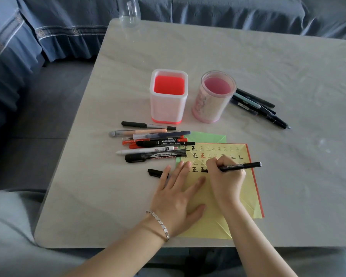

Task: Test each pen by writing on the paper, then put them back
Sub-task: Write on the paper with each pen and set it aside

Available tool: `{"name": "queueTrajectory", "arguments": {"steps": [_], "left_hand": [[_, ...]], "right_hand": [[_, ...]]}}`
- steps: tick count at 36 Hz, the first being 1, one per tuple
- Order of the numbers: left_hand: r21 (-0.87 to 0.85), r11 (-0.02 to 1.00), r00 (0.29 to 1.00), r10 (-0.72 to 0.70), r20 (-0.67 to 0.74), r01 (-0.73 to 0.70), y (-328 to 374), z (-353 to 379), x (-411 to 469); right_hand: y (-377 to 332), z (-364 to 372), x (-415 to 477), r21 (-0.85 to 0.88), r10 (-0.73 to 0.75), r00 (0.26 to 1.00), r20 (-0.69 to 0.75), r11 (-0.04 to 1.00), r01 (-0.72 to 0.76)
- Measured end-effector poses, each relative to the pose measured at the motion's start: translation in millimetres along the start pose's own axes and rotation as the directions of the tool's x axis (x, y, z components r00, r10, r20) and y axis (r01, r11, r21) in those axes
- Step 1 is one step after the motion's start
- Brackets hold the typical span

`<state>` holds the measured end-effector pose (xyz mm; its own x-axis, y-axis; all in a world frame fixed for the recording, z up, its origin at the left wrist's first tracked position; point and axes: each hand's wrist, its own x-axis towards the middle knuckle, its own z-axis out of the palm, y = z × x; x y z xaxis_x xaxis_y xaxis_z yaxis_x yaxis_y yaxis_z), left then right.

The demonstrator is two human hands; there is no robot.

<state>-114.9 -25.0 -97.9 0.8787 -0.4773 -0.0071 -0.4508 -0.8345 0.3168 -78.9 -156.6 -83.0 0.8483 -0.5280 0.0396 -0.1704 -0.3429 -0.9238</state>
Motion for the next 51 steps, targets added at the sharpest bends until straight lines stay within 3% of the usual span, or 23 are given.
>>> {"name": "queueTrajectory", "arguments": {"steps": [9, 16, 18, 21, 25, 28, 33, 37, 39, 44, 47, 51], "left_hand": [[0.021, 1.0, 1.0, 0.003, 0.019, -0.003, 0, 0, 0], [0.018, 1.0, 0.999, 0.017, 0.027, -0.018, -1, 0, 0], [-0.021, 1.0, 1.0, 0.014, 0.002, -0.014, -2, -3, -1], [-0.123, 0.991, 0.984, 0.028, -0.174, -0.05, -9, -8, -4], [-0.101, 0.995, 0.937, -0.033, -0.348, -0.002, -29, -20, -9], [-0.041, 0.995, 0.928, -0.102, -0.357, 0.093, -46, -24, -12], [0.002, 0.996, 0.939, -0.083, -0.333, 0.089, -60, -32, -10], [-0.143, 0.98, 0.95, -0.171, -0.259, 0.138, -51, -38, -3], [-0.364, 0.908, 0.95, -0.277, -0.147, 0.208, -39, -47, 0], [-0.763, 0.578, 0.926, -0.369, 0.075, 0.291, -5, -65, 3], [-0.869, 0.416, 0.935, -0.33, 0.13, 0.268, 10, -78, 2], [-0.904, 0.354, 0.945, -0.3, 0.132, 0.238, 21, -85, 0]], "right_hand": [[-3, -1, 1, -0.017, 0.031, 0.994, -0.106, 0.999, -0.033], [-4, -4, 2, 0.153, 0.092, 0.981, -0.173, 0.986, -0.066], [-5, -6, 3, 0.179, 0.109, 0.982, -0.156, 0.981, -0.08], [-7, -13, 3, 0.191, 0.125, 0.987, -0.104, 0.976, -0.104], [-1, -28, 2, 0.122, 0.121, 0.99, -0.075, 0.986, -0.111], [2, -39, 1, 0.102, 0.148, 0.988, -0.052, 0.985, -0.142], [-2, -52, 0, 0.158, 0.171, 0.985, 0.031, 0.972, -0.174], [-13, -60, -4, 0.277, 0.219, 0.968, 0.121, 0.929, -0.245], [-18, -65, -5, 0.354, 0.248, 0.952, 0.178, 0.887, -0.297], [-36, -75, -6, 0.547, 0.309, 0.889, 0.337, 0.705, -0.452], [-50, -80, -9, 0.582, 0.288, 0.886, 0.365, 0.672, -0.458], [-62, -83, -15, 0.547, 0.281, 0.902, 0.328, 0.722, -0.424]]}}
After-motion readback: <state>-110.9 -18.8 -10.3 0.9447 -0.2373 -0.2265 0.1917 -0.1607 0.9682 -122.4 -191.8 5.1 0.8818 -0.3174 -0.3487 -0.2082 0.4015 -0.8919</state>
